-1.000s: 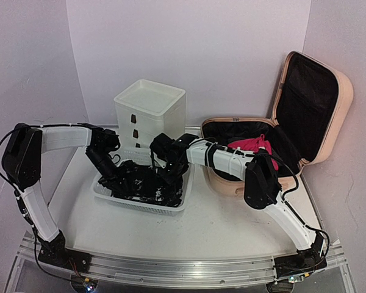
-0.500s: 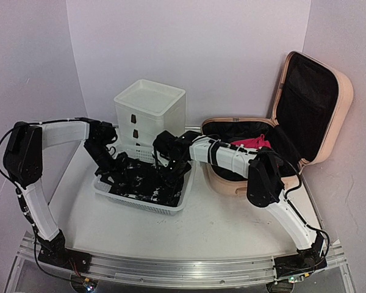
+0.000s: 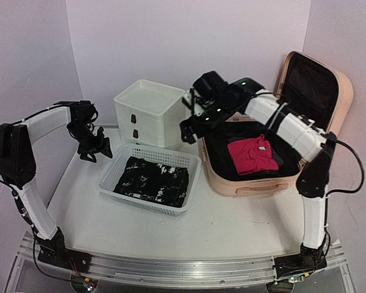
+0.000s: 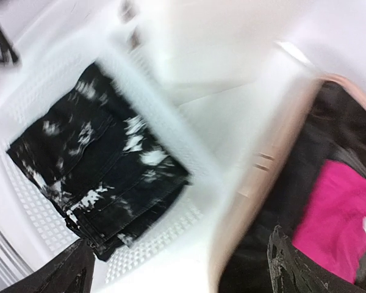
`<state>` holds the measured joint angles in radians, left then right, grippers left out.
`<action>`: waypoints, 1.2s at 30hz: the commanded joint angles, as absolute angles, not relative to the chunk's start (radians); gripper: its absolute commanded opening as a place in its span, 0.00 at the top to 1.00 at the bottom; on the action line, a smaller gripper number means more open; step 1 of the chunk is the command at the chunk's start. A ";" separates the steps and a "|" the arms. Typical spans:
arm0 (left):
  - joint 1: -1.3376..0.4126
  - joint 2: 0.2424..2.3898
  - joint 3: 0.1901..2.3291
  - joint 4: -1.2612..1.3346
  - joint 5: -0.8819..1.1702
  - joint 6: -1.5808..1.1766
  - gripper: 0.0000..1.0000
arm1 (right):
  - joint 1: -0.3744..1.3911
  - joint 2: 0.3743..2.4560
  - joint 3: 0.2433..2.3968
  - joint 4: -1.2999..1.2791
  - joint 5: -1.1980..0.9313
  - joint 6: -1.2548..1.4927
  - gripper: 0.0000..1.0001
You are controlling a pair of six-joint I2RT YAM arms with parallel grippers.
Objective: Open, take out, and arrange the luggage
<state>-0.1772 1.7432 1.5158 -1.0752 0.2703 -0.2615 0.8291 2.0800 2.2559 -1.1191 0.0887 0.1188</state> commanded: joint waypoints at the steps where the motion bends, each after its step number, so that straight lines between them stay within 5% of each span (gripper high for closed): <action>1: -0.189 1.797 1.494 -1.082 0.290 -0.233 0.33 | 0.682 1.920 2.083 -1.133 0.185 0.291 0.02; 13: -0.195 1.732 1.288 -1.065 0.465 -0.281 0.65 | 0.408 1.864 1.864 -1.207 0.137 0.718 0.02; 19: -0.234 1.685 1.231 -1.055 0.528 -0.310 0.72 | 0.308 1.862 1.704 -1.120 0.125 0.960 0.02; 24: -0.250 1.683 1.233 -1.053 0.523 -0.313 0.70 | 0.236 1.857 1.571 -0.895 0.077 0.955 0.15; 36: -0.249 1.674 1.270 -1.056 0.549 -0.316 0.60 | 0.181 1.854 1.475 -0.913 0.208 1.097 0.17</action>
<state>-0.2493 1.7103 1.2282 -1.0645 0.5041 -0.3141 0.1963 1.8908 1.4899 -0.9199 0.1287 1.0359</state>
